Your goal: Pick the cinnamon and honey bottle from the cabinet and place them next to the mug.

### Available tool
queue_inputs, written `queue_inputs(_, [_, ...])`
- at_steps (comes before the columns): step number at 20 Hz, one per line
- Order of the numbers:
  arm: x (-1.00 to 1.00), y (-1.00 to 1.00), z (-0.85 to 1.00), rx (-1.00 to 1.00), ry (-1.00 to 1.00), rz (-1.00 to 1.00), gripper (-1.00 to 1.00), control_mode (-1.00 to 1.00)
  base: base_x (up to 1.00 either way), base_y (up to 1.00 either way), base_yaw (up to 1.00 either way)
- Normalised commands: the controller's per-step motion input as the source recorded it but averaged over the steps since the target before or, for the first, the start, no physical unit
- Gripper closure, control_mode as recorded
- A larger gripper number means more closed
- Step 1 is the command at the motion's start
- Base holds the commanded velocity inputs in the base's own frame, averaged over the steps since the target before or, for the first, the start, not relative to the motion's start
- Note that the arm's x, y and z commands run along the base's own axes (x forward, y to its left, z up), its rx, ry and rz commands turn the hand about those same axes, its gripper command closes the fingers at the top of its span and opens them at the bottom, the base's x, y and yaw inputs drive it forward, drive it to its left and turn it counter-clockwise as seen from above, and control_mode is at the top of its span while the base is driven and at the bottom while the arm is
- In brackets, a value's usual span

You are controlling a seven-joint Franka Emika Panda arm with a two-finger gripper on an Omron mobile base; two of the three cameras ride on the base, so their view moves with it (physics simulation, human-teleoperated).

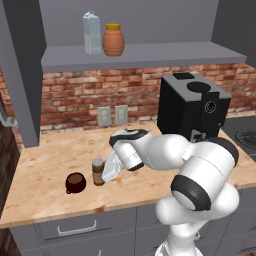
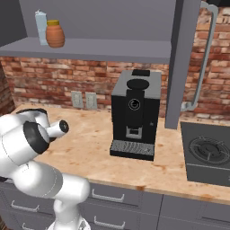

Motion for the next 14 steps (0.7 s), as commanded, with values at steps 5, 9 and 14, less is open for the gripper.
queue_inputs(5, [0.00,0.00,0.11,0.00,-0.01,0.00,-1.00,-1.00,0.00,0.00,0.00])
queue_inputs(9, [0.00,0.01,0.57,0.01,-0.06,0.00,-1.00,-1.00,0.00,0.00,0.00])
queue_inputs(14, [-0.08,0.02,0.75,0.03,-0.08,0.00,-1.00,-1.00,0.00,0.00,0.00])
